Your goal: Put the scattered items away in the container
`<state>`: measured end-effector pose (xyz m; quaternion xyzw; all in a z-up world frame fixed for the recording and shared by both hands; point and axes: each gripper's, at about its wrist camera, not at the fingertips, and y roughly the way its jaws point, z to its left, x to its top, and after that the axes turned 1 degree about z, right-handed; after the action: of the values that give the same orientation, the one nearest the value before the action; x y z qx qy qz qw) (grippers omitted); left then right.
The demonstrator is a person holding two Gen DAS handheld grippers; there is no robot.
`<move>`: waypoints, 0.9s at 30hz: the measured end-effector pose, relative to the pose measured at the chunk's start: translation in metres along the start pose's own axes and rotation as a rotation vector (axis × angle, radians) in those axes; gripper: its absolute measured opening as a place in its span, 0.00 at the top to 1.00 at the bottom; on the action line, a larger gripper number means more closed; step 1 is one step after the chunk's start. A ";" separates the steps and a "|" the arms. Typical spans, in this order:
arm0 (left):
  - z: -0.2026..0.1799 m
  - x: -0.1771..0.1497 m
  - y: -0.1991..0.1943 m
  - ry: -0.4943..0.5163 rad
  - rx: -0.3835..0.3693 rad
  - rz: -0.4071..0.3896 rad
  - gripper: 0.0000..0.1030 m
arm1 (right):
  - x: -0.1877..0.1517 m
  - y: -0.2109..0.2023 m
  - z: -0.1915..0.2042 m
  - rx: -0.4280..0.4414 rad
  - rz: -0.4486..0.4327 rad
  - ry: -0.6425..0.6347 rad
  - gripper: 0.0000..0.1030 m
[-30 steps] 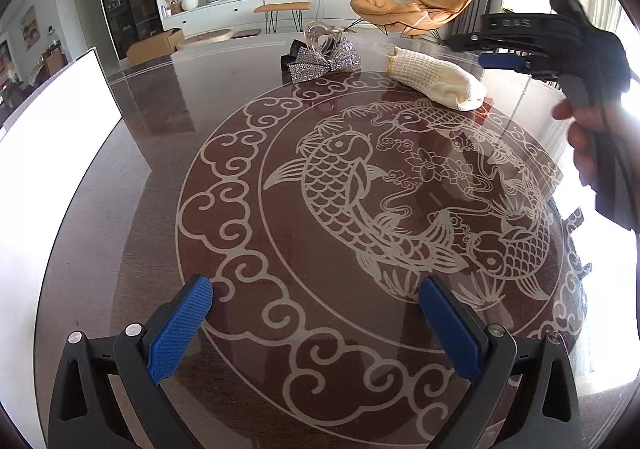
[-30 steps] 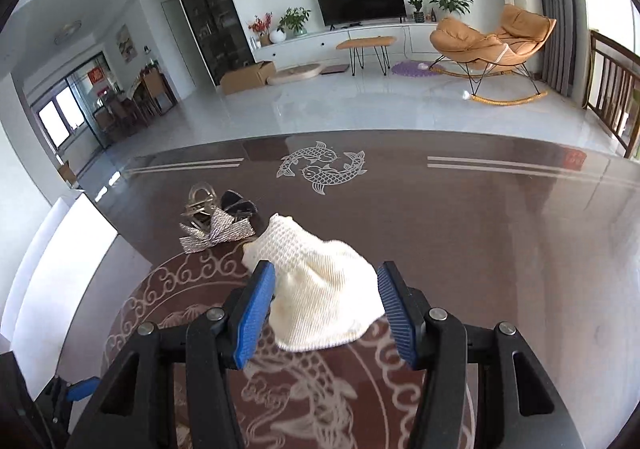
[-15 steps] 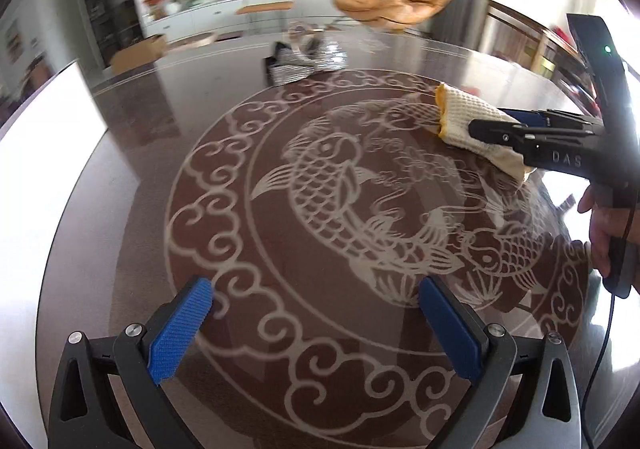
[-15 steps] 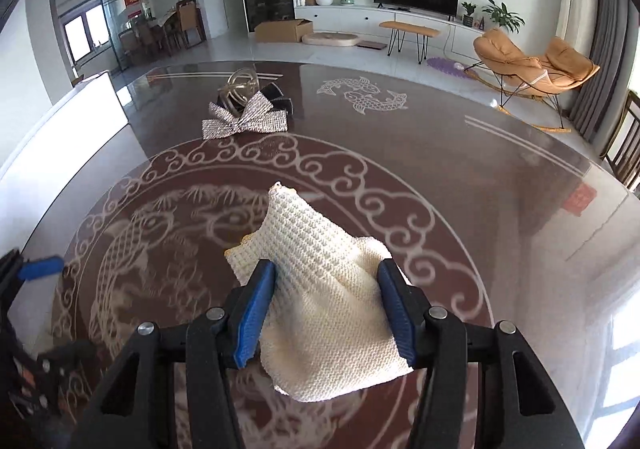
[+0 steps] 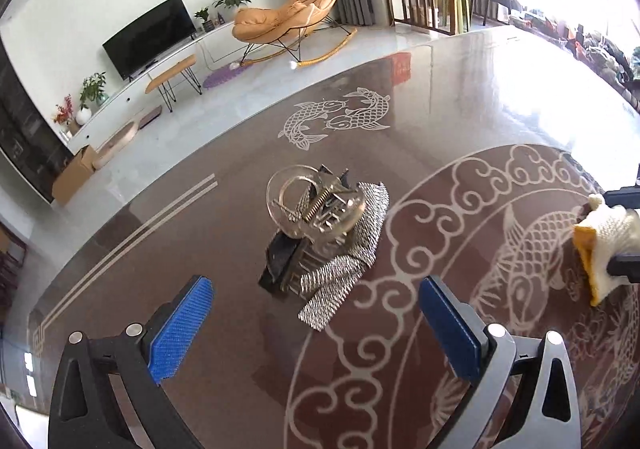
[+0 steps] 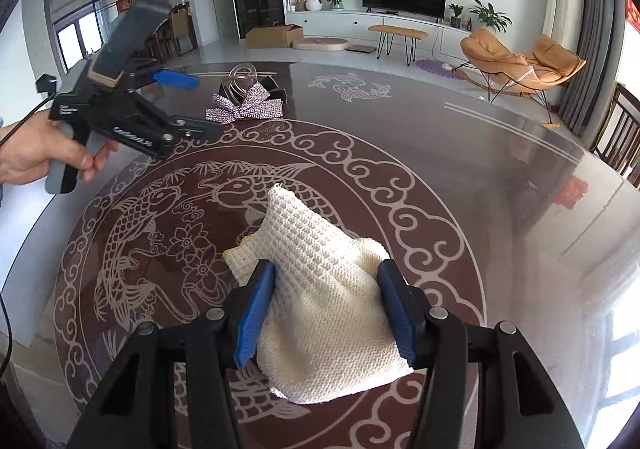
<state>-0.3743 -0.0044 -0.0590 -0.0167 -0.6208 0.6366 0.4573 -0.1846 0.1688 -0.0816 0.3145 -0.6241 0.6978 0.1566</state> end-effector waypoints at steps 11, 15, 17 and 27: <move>0.004 0.031 0.033 -0.098 -0.203 -0.004 0.26 | 0.001 0.000 0.000 -0.008 0.000 0.009 0.47; -0.014 0.018 0.017 -0.175 -0.159 -0.009 0.47 | 0.000 -0.001 -0.004 -0.014 -0.001 0.026 0.47; -0.031 0.005 0.004 -0.191 -0.141 -0.008 0.47 | 0.000 -0.001 -0.005 -0.022 -0.002 0.032 0.47; -0.124 -0.118 -0.097 -0.433 -0.031 -0.022 0.47 | -0.022 -0.022 0.008 -0.053 -0.011 0.112 0.47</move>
<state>-0.1781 0.0027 -0.0734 0.1201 -0.7146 0.6107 0.3195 -0.1528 0.1686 -0.0781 0.2742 -0.6308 0.6968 0.2034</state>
